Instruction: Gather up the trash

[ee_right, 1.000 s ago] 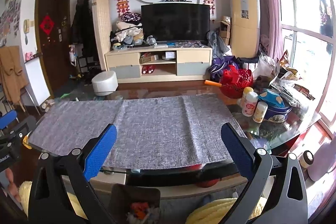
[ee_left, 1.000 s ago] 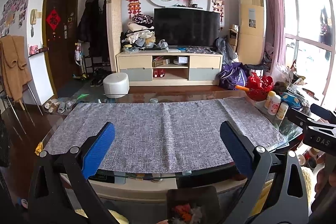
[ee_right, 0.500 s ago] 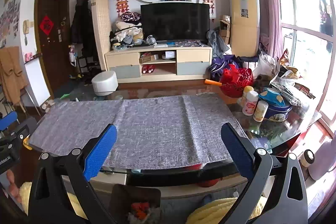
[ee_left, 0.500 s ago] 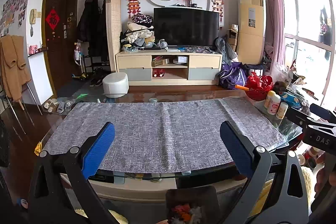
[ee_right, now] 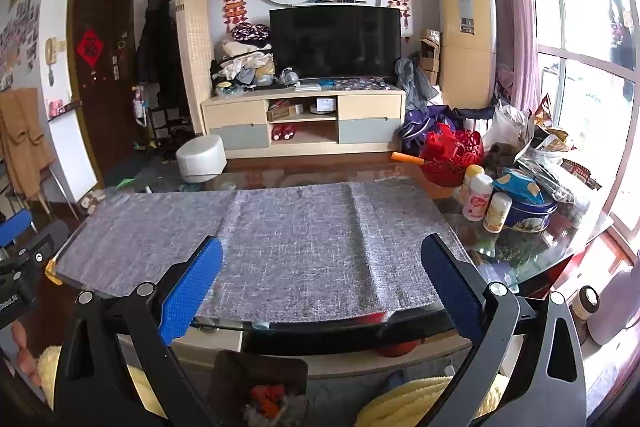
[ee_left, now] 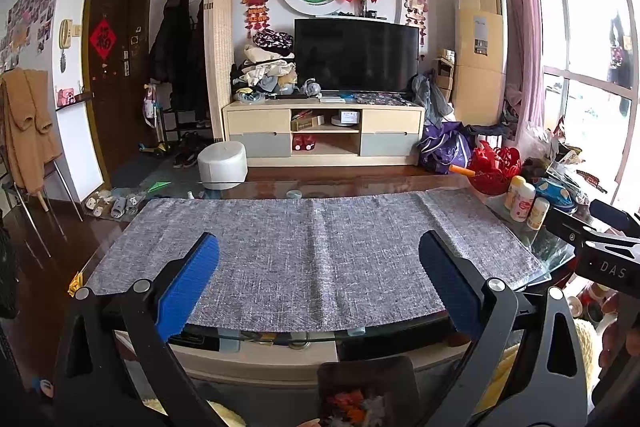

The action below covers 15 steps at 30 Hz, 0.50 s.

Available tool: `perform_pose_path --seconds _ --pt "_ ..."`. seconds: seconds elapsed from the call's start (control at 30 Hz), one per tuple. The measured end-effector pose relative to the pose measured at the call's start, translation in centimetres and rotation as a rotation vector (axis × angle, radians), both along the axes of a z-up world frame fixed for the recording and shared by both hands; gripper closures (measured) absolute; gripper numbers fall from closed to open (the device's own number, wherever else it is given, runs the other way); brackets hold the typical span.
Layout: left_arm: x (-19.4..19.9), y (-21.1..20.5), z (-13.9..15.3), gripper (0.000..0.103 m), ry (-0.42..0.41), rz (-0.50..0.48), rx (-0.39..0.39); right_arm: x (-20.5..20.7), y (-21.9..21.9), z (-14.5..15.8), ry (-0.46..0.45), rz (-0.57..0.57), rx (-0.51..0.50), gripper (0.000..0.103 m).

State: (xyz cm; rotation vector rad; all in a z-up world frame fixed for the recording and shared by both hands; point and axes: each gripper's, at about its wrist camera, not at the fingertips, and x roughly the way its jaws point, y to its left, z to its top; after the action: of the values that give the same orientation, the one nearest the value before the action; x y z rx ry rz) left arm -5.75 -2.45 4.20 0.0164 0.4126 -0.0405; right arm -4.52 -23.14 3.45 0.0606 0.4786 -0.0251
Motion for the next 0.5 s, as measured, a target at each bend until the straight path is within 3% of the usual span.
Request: perform_pose_path --seconds 0.5 --pt "-0.21 0.01 0.54 0.008 -0.005 0.008 0.002 -0.11 0.11 0.01 0.001 0.0 0.002 0.003"
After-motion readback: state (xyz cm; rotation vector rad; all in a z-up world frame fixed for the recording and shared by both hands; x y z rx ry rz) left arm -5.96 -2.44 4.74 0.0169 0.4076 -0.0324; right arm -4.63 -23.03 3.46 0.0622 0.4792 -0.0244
